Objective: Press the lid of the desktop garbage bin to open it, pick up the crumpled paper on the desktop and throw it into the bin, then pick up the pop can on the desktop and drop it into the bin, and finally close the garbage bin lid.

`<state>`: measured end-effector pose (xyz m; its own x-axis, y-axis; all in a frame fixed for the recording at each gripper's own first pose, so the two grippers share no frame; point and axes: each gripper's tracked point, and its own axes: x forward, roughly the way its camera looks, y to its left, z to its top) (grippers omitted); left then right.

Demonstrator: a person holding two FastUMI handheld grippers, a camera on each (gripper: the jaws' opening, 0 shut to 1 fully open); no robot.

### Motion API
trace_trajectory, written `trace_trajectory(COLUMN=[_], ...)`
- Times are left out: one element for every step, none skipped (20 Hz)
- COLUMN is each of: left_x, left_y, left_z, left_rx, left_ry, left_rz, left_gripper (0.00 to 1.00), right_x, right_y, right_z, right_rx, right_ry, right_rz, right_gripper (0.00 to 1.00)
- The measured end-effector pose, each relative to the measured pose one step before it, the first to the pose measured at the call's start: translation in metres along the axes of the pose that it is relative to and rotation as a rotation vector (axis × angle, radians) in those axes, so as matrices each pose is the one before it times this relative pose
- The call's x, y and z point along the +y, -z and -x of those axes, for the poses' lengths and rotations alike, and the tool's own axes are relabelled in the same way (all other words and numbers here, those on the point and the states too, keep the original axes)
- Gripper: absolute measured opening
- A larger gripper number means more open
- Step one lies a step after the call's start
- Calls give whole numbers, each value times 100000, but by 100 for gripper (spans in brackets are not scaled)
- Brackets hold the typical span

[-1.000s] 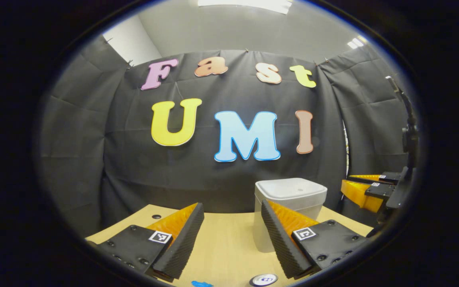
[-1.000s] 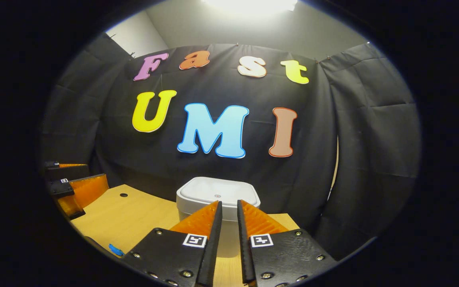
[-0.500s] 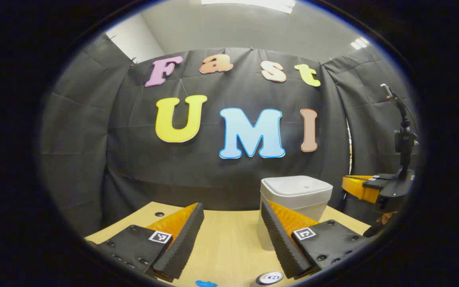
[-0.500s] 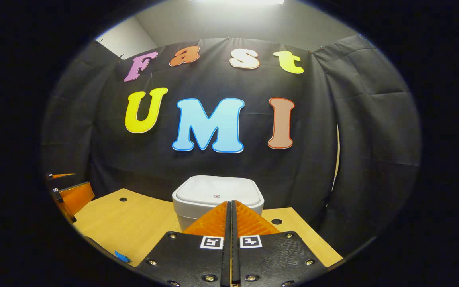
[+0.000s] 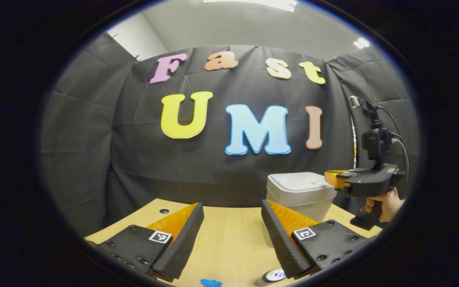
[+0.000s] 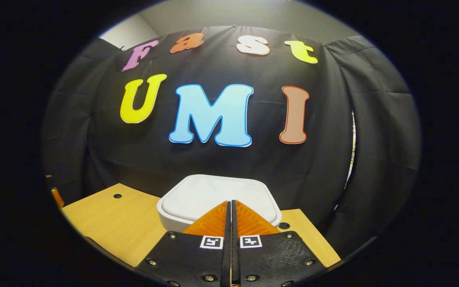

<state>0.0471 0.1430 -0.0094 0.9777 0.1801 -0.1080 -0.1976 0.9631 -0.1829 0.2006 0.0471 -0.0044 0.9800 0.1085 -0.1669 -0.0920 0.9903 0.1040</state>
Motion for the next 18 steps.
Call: trace_trajectory(left_x=[262,305,239,192,268,104,42,-49,47,-35,-83,-42,-39,-46,81,114,7,77], left_y=[51,26,94,23,52,84,-82,-111,36,169,27,75,53,53,94,86,15,-18], left_z=[40,77,-30,-45,-73,1,-100,-143,52,21,-47,-31,-26,-53,50,2,64,158], left_rx=[285,136,122,65,14,-44,-60,-43,76,-85,68,179,69,-36,158,6,-202,-14], left_ry=[-757,-650,-508,-463,-335,-302,-91,-31,65,89,190,219,94,74,-3,-200,-1,-249], left_rz=[107,43,-50,-114,-101,-181,-197,-119,-153,35,215,252,285,185,94,95,119,-140], left_gripper=[95,90,90,90,90,95,95,95,95,90,95,95,95,93,92,90,95,99], right_x=[145,49,-61,-37,52,-94,-55,57,-15,-64,-65,17,64,25,4,92,-58,-19], right_y=[417,89,243,193,173,-121,126,53,101,123,74,182,184,297,-109,107,-166,43], right_z=[-389,-311,-201,-175,-113,43,-42,-30,-84,57,-49,-81,54,-13,-24,56,2,38], right_rx=[825,747,769,872,697,-330,599,447,413,782,599,809,36,461,-492,-370,-962,-976], right_ry=[-736,21,-43,-90,-246,168,-206,-244,-229,-495,-696,-983,-986,-258,498,574,784,1146], right_rz=[-863,-592,-766,-832,-833,-779,-401,-472,-1089,-1323,-1848,-1236,-688,315,1405,2506,2277,1580], right_gripper=[1,1,1,1,1,1,1,1,1,1,1,1,1,2,2,2,1,2])
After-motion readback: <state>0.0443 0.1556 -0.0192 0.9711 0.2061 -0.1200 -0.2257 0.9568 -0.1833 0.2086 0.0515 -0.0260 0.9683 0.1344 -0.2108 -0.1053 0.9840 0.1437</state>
